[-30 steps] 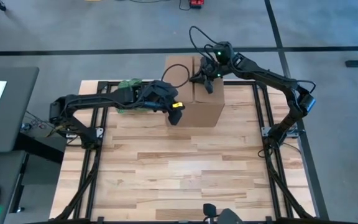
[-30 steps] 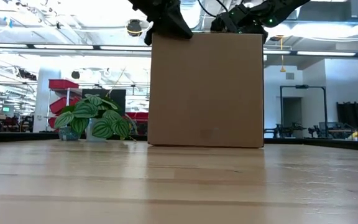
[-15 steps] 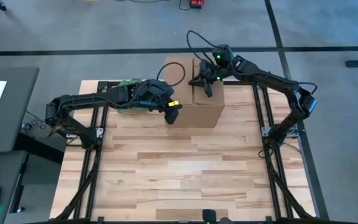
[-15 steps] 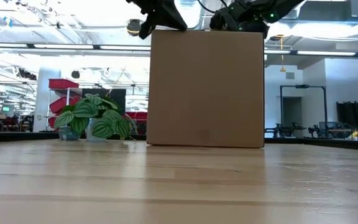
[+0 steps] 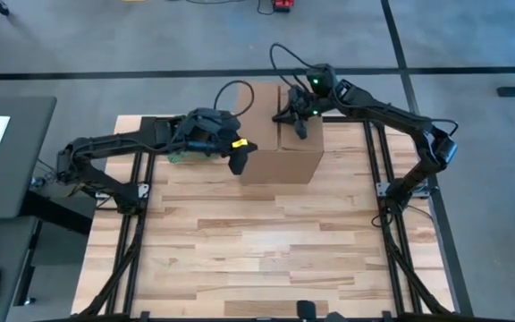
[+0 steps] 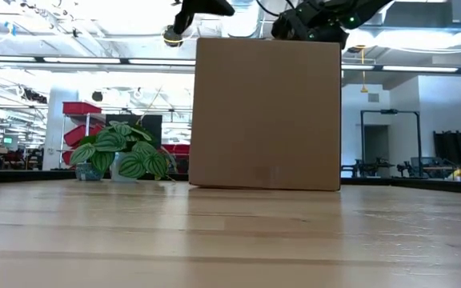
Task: Wrap mug
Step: Close the cardboard box
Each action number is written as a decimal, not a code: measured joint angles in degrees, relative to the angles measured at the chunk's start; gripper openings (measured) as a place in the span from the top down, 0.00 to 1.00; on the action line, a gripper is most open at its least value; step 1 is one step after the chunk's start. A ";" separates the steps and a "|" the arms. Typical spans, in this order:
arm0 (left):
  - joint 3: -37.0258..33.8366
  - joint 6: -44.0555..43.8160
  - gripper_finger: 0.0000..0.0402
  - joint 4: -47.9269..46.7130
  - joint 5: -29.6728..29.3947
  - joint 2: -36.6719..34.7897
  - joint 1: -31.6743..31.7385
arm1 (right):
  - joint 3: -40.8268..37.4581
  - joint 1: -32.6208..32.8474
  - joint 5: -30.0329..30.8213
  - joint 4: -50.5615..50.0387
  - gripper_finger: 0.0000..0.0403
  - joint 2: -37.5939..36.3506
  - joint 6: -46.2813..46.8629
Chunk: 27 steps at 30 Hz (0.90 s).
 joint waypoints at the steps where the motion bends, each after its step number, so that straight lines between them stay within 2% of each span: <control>1: 0.00 0.74 1.00 0.57 0.00 -0.43 0.00 | -0.01 -0.20 -0.64 0.21 1.00 -0.21 0.75; 7: -0.55 5.13 1.00 1.89 1.95 -1.94 0.47 | -0.05 -1.21 -4.86 -0.30 1.00 -0.63 1.82; 9: -2.23 5.87 1.00 5.43 3.65 -3.31 0.68 | 0.02 -1.16 -5.02 -1.20 1.00 -0.73 1.28; 16: -12.91 2.97 1.00 15.01 5.51 -12.93 2.85 | 0.02 -1.81 -6.89 -1.76 1.00 -0.76 0.81; 27: -32.17 -1.59 1.00 22.68 5.58 -31.91 8.20 | 0.02 -2.02 -7.44 -1.77 1.00 -0.81 1.05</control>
